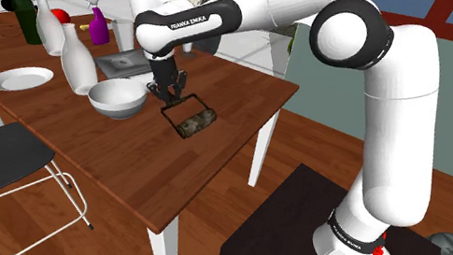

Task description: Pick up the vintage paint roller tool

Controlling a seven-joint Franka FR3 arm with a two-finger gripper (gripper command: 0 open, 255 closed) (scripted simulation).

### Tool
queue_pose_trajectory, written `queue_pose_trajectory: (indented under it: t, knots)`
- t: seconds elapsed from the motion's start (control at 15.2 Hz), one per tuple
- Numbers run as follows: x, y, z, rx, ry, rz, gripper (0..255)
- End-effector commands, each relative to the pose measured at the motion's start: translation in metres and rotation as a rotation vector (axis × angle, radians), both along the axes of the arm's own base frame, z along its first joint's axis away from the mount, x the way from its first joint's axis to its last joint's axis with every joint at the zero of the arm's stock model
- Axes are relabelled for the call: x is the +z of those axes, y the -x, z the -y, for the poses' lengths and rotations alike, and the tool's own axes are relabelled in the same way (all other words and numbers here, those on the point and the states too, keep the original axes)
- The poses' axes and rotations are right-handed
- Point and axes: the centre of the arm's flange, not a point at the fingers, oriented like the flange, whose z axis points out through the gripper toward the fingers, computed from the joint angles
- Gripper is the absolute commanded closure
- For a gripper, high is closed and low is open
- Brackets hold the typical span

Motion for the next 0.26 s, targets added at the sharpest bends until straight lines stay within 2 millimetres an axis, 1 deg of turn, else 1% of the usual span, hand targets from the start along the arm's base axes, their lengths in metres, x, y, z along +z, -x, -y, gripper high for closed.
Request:
queue_pose_trajectory:
  t: [0.0,0.07,0.2]
  knots:
    - [0.0111,0.0006,0.0,0.0,0.0,0.0,255]
    - [0.0164,0.0006,0.0,0.0,0.0,0.0,255]
    - [0.0172,0.0006,0.0,0.0,0.0,0.0,255]
